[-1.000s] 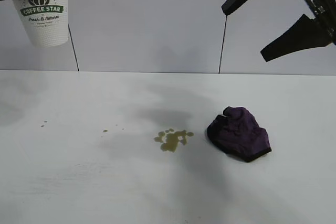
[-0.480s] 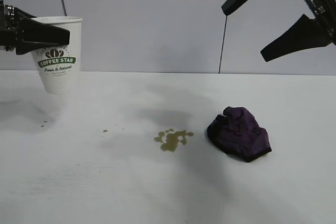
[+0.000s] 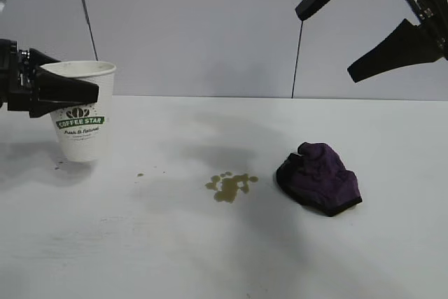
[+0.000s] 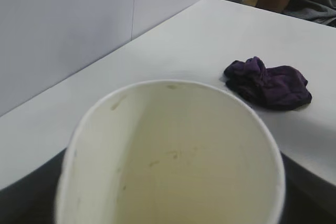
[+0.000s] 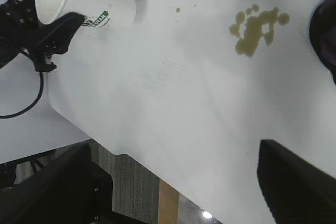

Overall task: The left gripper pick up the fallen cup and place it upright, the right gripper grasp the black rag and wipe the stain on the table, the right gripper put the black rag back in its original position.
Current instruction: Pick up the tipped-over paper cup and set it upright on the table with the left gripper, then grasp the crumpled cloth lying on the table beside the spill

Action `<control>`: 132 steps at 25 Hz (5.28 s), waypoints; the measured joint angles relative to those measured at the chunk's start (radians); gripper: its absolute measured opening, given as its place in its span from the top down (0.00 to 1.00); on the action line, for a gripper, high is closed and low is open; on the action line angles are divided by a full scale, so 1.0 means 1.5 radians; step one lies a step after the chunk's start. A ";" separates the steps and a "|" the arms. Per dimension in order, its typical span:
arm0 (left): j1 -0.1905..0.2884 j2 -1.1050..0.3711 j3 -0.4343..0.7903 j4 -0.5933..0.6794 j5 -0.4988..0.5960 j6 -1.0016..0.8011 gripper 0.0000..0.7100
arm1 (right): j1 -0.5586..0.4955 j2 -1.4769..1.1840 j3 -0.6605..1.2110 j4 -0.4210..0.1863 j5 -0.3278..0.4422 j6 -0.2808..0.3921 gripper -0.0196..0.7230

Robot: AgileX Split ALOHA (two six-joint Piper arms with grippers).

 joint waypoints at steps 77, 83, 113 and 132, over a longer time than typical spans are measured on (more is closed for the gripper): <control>0.177 -1.233 0.008 0.766 -0.375 -1.321 0.02 | 0.000 0.000 0.000 0.005 -0.048 -0.007 0.18; 0.095 -1.312 0.009 0.779 -0.112 -1.322 0.02 | 0.000 0.000 0.000 0.005 -0.048 -0.008 0.18; -0.122 -1.322 0.356 1.134 -0.009 -1.655 0.02 | 0.000 0.001 0.000 -0.091 -0.037 -0.024 0.18; -0.168 -1.322 0.356 1.148 -0.009 -1.674 0.02 | 0.092 0.143 -0.051 -0.336 -0.157 0.086 0.18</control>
